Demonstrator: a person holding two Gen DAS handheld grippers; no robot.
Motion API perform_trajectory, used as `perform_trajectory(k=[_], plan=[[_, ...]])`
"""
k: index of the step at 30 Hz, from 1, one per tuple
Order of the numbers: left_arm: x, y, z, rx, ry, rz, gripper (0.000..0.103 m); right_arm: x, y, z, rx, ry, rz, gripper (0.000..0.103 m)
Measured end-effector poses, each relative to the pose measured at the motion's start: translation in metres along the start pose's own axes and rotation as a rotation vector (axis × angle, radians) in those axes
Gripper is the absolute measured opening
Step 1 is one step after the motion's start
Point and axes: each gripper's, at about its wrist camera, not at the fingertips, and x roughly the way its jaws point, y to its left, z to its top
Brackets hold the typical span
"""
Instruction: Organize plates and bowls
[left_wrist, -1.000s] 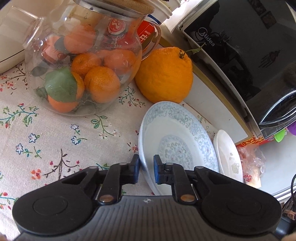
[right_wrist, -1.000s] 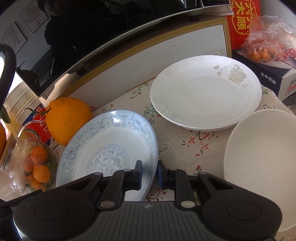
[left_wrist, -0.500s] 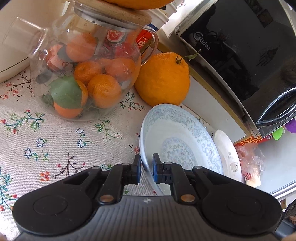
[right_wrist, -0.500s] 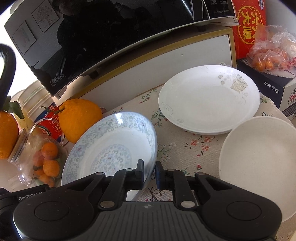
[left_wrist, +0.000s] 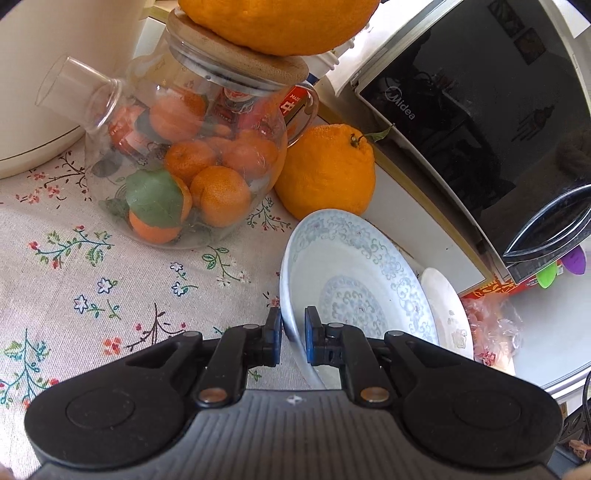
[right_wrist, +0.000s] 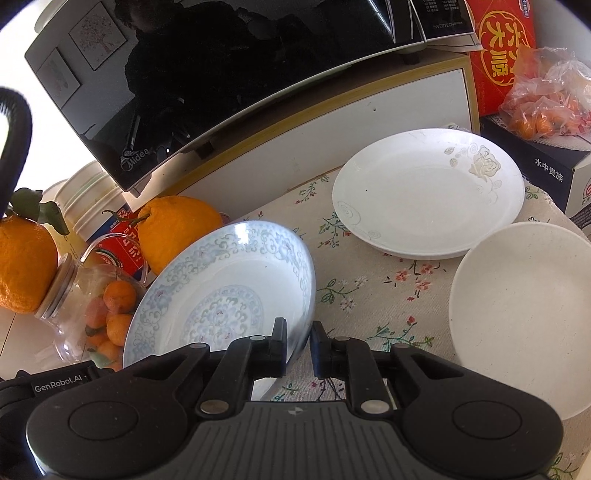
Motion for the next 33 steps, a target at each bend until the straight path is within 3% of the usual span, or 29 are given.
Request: perform_trajectory(k=[33], plan=[[-0.071, 0.003, -0.006, 0.006, -0.048, -0.028, 0.010, -0.055, 0.014, -0.020, -0.019, -0.029, 0.053, 0.012]])
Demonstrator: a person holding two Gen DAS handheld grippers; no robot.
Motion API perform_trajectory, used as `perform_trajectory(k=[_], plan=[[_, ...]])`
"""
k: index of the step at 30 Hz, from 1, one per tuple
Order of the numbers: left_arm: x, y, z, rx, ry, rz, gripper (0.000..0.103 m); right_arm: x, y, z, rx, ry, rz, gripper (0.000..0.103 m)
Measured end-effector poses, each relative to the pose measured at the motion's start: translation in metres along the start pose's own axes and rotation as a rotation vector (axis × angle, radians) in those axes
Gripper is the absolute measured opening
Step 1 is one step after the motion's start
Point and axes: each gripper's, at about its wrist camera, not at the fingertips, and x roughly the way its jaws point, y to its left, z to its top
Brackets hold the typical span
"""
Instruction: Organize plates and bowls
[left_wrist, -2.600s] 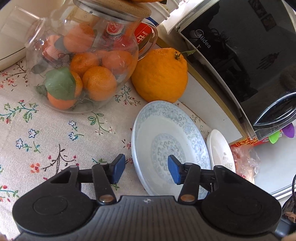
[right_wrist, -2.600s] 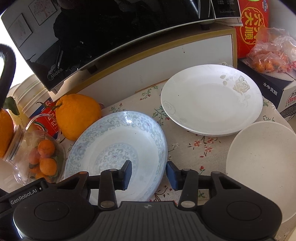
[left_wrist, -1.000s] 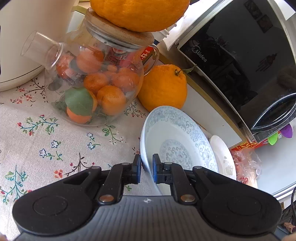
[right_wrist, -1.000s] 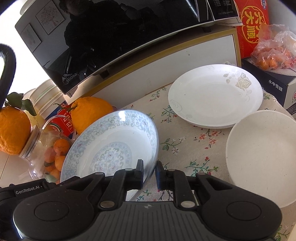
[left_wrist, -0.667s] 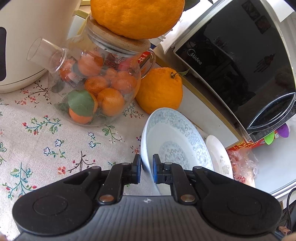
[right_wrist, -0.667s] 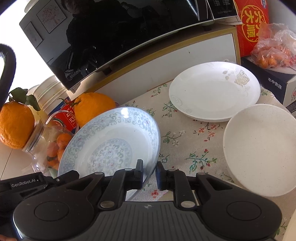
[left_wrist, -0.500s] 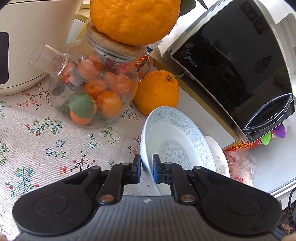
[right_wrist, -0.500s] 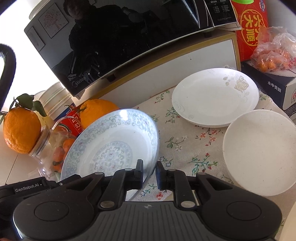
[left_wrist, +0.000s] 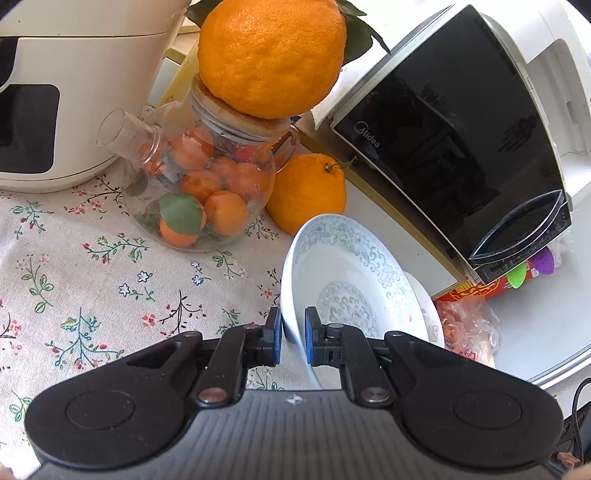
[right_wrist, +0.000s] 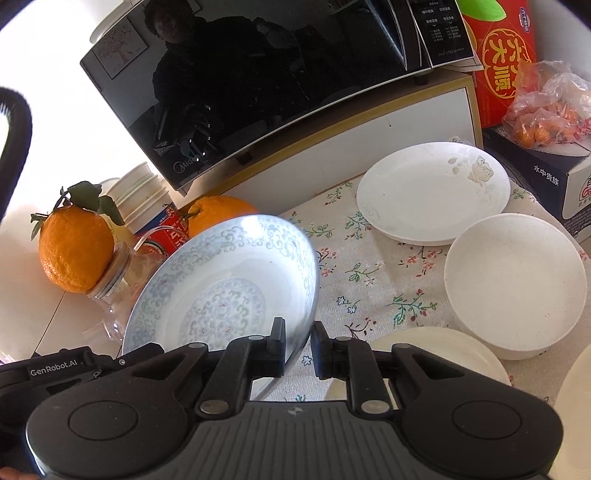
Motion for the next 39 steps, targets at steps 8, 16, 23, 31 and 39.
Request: perform_trajectory(k=[8, 16, 23, 31, 39], plan=[[-0.028, 0.003, -0.014, -0.003, 0.007, 0.000, 0.010, -0.029, 0.006, -0.016, 0.008, -0.005, 0.020, 0.013], [-0.057, 0.011, -0.031, 0.007, 0.011, 0.027, 0.010, -0.054, 0.014, -0.042, 0.006, 0.010, 0.036, 0.013], [-0.081, 0.024, -0.048, 0.018, 0.025, 0.055, 0.010, -0.074, 0.026, -0.065, -0.018, 0.032, 0.037, 0.013], [-0.104, 0.034, -0.065, 0.040, 0.041, 0.093, 0.010, -0.091, 0.036, -0.091, -0.044, 0.072, 0.031, 0.014], [-0.119, 0.042, -0.081, 0.073, 0.072, 0.133, 0.010, -0.101, 0.041, -0.112, -0.075, 0.127, 0.020, 0.014]])
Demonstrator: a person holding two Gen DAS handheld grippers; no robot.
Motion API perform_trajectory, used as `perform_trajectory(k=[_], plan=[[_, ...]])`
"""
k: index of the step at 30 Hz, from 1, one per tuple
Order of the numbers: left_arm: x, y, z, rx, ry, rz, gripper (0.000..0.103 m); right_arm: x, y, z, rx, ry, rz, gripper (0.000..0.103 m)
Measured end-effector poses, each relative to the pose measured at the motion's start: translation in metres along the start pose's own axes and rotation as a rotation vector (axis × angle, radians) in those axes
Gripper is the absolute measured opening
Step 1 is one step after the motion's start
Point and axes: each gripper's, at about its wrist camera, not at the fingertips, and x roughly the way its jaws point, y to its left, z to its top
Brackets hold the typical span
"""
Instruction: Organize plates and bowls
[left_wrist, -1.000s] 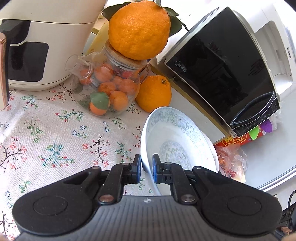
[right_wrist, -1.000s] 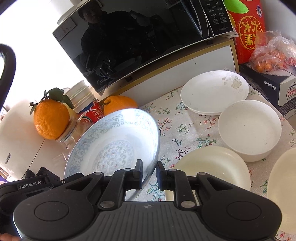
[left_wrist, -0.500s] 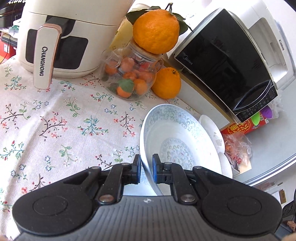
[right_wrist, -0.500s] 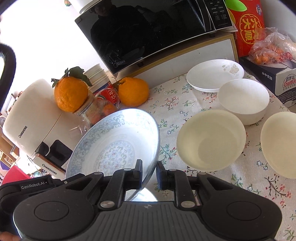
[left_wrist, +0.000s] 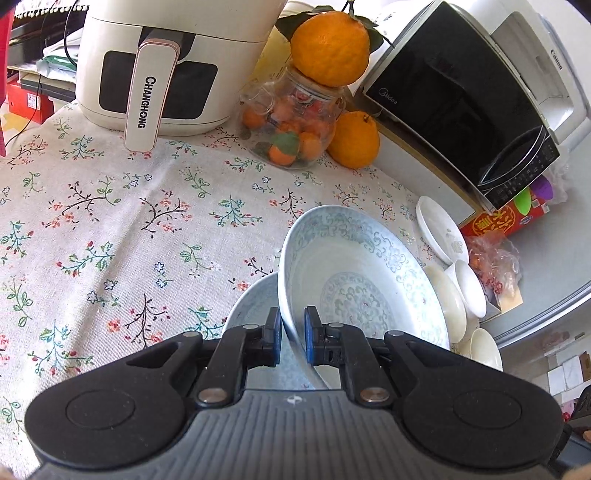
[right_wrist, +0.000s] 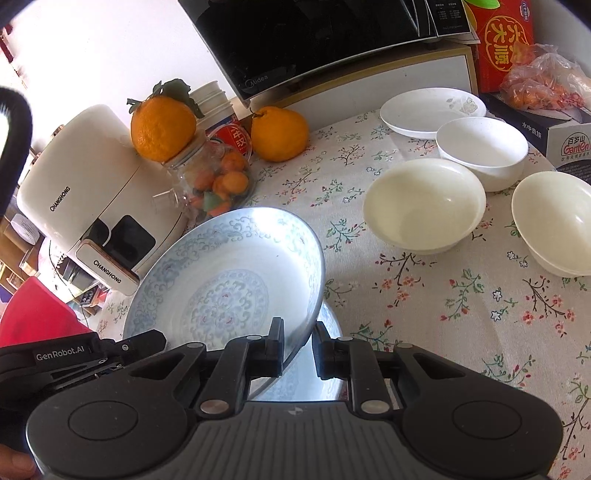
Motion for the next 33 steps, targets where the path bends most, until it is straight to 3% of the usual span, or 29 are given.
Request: perform_trajectory(k=[33], plan=[[-0.009, 0.001, -0.021, 0.087, 0.086, 0.122, 0.011, -0.003, 0.013, -0.022, -0.086, 0.146, -0.070, 0.015]])
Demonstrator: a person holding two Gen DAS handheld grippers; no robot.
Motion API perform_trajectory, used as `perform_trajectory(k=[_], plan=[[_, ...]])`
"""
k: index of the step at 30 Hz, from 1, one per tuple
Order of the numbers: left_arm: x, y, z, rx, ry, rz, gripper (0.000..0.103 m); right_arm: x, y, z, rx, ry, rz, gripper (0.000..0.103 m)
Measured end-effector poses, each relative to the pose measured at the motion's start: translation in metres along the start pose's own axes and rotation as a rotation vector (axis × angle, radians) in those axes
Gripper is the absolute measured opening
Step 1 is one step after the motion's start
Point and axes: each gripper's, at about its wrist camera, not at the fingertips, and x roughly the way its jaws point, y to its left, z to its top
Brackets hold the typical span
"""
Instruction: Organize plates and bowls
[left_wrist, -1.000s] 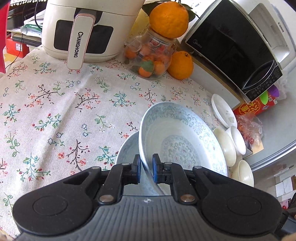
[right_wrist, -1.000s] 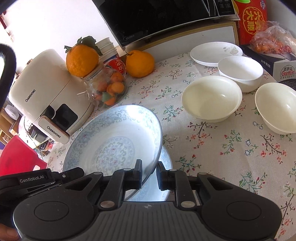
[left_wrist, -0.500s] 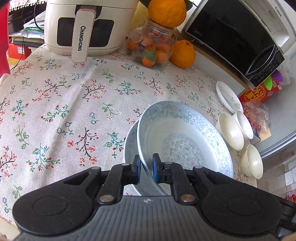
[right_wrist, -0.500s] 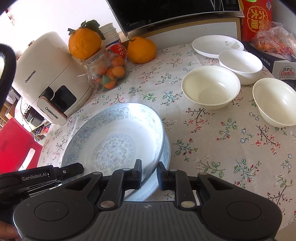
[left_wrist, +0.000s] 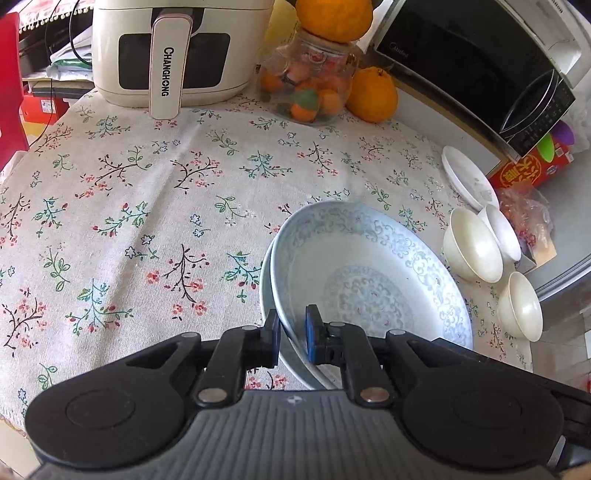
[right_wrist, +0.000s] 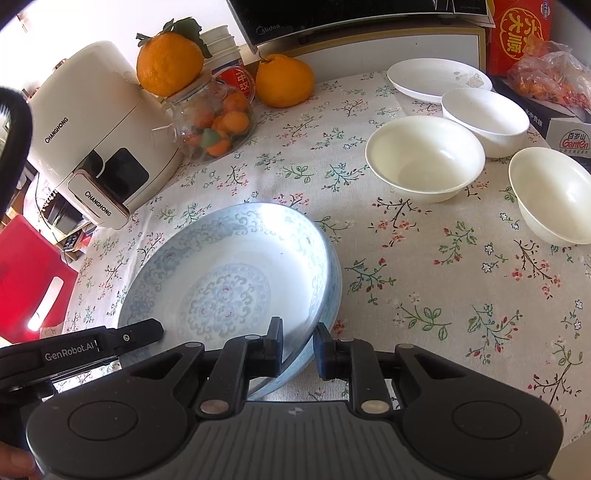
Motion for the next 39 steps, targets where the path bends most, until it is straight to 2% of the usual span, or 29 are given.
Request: perform_trajectory(k=[14, 39], plan=[[0.0038, 0.0000, -0.0010, 0.015, 0.021, 0.010, 0.012, 0.0046, -0.0014, 0.0001, -0.014, 0.026, -0.016, 0.016], [0.0059, -0.0072, -0.0014, 0.053, 0.014, 0.036, 0.012, 0.0077, -0.0012, -0.0004, -0.014, 0.032, -0.043, 0.016]])
